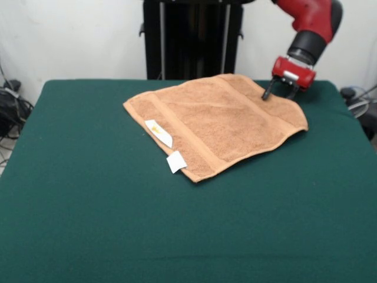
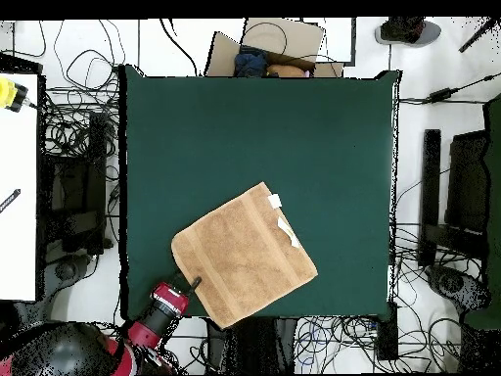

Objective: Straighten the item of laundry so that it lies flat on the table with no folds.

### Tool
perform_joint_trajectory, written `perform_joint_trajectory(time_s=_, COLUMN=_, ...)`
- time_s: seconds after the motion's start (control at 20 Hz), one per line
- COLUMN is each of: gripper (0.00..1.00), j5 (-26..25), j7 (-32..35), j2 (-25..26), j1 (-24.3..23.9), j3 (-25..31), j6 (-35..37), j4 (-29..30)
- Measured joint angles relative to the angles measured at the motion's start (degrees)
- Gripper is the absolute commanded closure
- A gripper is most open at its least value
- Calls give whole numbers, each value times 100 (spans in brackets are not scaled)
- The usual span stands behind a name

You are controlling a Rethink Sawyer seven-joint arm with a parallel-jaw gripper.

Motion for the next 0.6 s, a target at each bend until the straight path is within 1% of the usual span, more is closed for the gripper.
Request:
perform_joint_trajectory(time_s=0.4, gripper=0, j5=-1, j7=0, j2=-141, j1=13, j3=-95, j6=354, j4=-2)
perform_joint_trajectory(time_s=0.6, gripper=0, j5=9, j7=-1, j2=-150, j1=43, j3=-126, j6=414, j4=-26)
